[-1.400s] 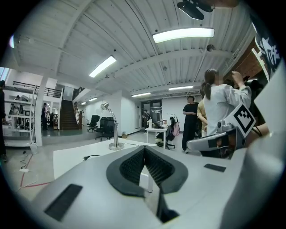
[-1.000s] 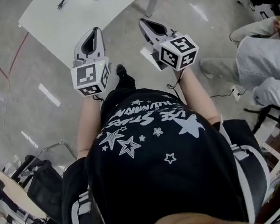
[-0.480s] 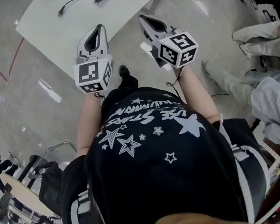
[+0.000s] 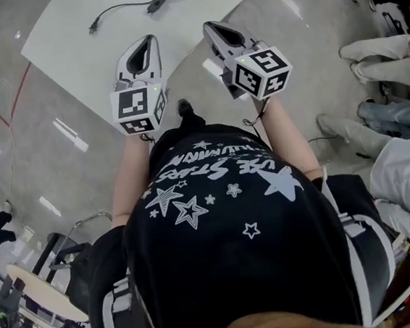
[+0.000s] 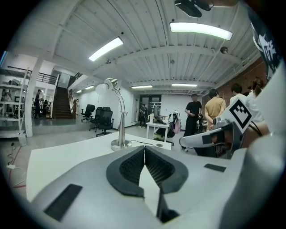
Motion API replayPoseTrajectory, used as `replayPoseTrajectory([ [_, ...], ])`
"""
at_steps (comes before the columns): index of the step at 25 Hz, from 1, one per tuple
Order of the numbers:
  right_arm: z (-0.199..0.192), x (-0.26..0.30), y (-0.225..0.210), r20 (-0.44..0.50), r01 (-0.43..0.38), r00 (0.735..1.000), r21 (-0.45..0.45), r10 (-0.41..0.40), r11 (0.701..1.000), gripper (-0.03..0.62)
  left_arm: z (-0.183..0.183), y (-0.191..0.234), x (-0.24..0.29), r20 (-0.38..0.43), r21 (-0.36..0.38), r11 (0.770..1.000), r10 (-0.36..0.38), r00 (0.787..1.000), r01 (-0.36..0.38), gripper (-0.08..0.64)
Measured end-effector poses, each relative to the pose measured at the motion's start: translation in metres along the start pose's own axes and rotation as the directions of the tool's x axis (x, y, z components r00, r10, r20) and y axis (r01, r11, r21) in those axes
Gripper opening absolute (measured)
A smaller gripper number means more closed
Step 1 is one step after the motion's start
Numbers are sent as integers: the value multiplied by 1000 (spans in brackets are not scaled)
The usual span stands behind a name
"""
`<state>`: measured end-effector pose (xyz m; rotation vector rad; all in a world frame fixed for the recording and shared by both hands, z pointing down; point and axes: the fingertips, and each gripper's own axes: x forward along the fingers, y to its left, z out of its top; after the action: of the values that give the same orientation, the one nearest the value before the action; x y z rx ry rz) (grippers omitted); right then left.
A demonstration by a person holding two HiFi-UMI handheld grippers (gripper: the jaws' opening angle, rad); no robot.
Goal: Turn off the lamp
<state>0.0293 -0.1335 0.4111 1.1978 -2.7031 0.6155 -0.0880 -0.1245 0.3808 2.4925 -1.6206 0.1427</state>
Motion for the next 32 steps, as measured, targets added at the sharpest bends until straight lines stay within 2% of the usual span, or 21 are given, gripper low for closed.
replayPoseTrajectory([
  [5, 21, 19, -6, 13, 8, 1000, -20, -8, 1000, 5, 9, 13, 22, 11, 10, 1000, -20, 1000, 19, 11],
  [10, 12, 36, 12, -4, 16, 1000, -28, -16, 999, 5, -1, 34, 17, 0, 2, 999, -42, 999, 42, 11],
  [15, 16, 36, 4, -8, 10, 1000, -39, -10, 999, 6, -7, 31, 21, -19, 13, 999, -45, 999, 45, 12],
  [20, 24, 53, -12, -25, -47, 999, -46, 46, 998, 6, -15, 26, 41, -64, 42, 998, -45, 997, 48, 12],
  [25, 36, 85, -21, -59, -120, 991, -64, 117, 991, 6, -22, 39, 60, -98, 41, 999, -7, 995, 11, 12],
  [29, 45, 107, -34, -76, -146, 987, -53, 142, 988, 5, -27, 49, 72, -113, 87, 996, 37, 993, -27, 14],
  [32, 43, 120, -40, -102, -170, 981, -58, 164, 984, 5, -44, 53, 81, -165, 91, 996, 38, 986, -24, 14],
])
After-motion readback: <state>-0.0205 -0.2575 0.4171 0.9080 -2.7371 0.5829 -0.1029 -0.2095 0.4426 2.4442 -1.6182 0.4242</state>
